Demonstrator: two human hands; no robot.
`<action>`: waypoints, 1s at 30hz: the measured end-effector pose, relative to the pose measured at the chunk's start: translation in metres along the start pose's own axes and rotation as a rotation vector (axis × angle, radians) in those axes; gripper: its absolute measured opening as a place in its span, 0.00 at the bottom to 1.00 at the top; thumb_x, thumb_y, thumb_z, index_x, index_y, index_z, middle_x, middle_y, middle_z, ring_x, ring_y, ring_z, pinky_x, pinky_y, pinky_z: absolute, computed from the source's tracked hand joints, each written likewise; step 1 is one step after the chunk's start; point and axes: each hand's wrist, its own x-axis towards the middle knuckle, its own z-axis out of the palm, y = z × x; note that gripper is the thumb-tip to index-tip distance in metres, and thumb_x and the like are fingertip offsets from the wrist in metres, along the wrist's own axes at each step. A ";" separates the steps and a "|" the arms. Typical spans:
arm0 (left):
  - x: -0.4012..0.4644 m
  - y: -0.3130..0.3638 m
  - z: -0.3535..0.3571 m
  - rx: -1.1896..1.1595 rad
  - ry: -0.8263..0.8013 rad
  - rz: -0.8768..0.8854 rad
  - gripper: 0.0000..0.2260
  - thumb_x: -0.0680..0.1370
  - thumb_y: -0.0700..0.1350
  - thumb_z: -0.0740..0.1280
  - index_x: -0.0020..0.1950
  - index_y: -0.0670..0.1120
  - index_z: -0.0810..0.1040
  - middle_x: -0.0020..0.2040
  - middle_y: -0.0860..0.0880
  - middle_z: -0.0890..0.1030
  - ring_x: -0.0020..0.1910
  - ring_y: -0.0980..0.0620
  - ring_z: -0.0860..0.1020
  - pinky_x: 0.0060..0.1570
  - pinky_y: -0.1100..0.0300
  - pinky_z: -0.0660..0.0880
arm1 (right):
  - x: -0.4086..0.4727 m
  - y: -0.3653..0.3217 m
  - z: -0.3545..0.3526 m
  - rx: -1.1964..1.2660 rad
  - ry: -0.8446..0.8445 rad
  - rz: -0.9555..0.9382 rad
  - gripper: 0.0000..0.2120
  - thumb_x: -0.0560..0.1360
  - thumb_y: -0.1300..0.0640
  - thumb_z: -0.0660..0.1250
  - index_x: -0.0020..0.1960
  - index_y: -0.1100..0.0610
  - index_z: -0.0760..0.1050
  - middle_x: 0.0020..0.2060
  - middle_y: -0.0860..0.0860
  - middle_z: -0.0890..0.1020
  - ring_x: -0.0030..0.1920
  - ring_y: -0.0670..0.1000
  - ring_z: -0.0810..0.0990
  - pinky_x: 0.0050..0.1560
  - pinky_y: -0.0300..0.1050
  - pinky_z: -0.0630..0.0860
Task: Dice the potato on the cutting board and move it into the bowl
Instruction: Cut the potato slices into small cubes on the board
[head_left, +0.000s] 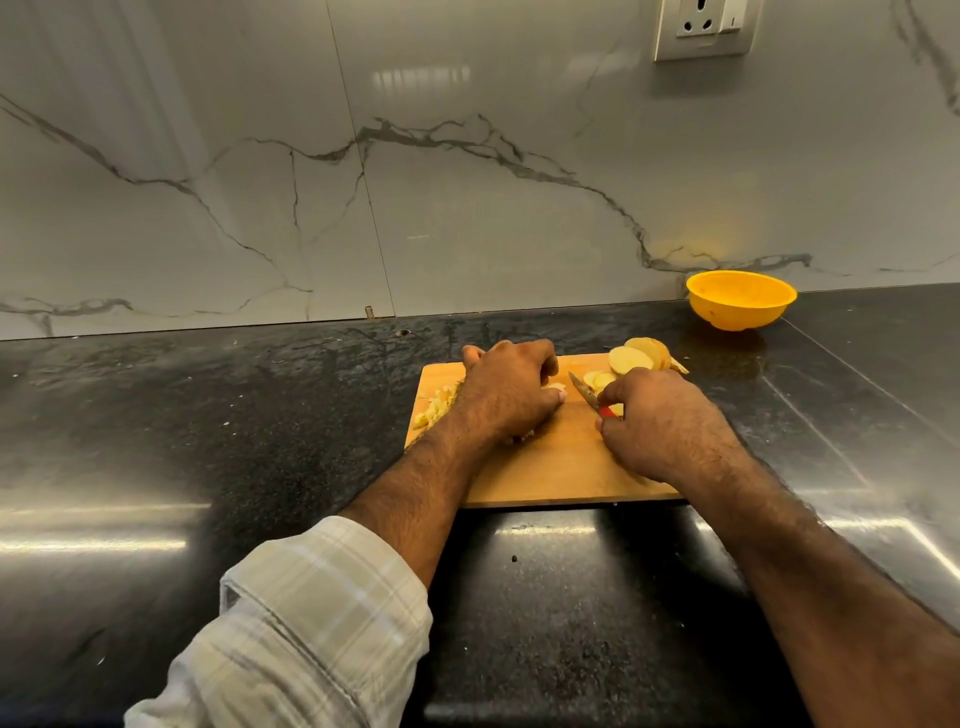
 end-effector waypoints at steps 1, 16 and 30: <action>0.000 -0.004 -0.001 -0.022 -0.018 -0.005 0.11 0.80 0.55 0.72 0.60 0.57 0.77 0.58 0.57 0.82 0.62 0.53 0.76 0.68 0.43 0.61 | 0.000 0.000 0.000 -0.006 -0.005 -0.001 0.21 0.80 0.50 0.71 0.73 0.49 0.76 0.63 0.53 0.81 0.58 0.54 0.81 0.55 0.50 0.83; 0.003 -0.023 -0.007 -0.320 -0.079 0.029 0.16 0.78 0.44 0.77 0.64 0.52 0.81 0.59 0.53 0.83 0.57 0.57 0.80 0.60 0.55 0.81 | -0.002 -0.008 0.004 -0.037 -0.027 -0.075 0.22 0.81 0.48 0.69 0.74 0.47 0.76 0.64 0.51 0.81 0.58 0.52 0.80 0.57 0.50 0.83; 0.004 -0.022 -0.008 -0.300 -0.192 0.036 0.16 0.78 0.49 0.77 0.64 0.58 0.79 0.53 0.63 0.81 0.57 0.59 0.81 0.70 0.37 0.72 | 0.001 -0.004 0.006 -0.023 0.006 -0.056 0.21 0.80 0.47 0.70 0.73 0.46 0.76 0.64 0.51 0.81 0.59 0.53 0.80 0.57 0.50 0.83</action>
